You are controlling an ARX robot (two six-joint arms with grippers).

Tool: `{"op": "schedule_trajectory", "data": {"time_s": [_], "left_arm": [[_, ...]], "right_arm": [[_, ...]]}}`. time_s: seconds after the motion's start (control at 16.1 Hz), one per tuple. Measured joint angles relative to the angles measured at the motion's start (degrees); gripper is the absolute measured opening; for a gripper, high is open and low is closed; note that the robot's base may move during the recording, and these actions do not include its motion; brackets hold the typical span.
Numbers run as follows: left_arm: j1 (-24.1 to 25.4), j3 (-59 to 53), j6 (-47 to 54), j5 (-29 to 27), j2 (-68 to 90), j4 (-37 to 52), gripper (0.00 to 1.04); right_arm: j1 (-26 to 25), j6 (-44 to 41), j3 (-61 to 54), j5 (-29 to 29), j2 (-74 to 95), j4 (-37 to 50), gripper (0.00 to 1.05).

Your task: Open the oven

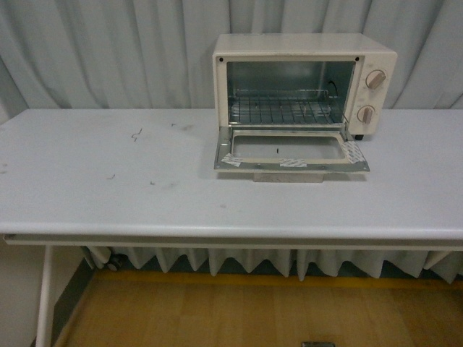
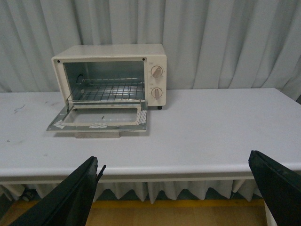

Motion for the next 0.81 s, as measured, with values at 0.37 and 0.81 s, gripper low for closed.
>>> {"op": "schedule_trajectory", "data": {"time_s": [0.37, 0.81], "left_arm": [[0.0, 0.0, 0.0, 0.0, 0.0, 0.0, 0.98], [0.0, 0.0, 0.0, 0.0, 0.0, 0.04, 0.98]], "right_arm": [[0.0, 0.0, 0.0, -0.02, 0.0, 0.0, 0.98], [0.0, 0.0, 0.0, 0.0, 0.0, 0.02, 0.98]]}}
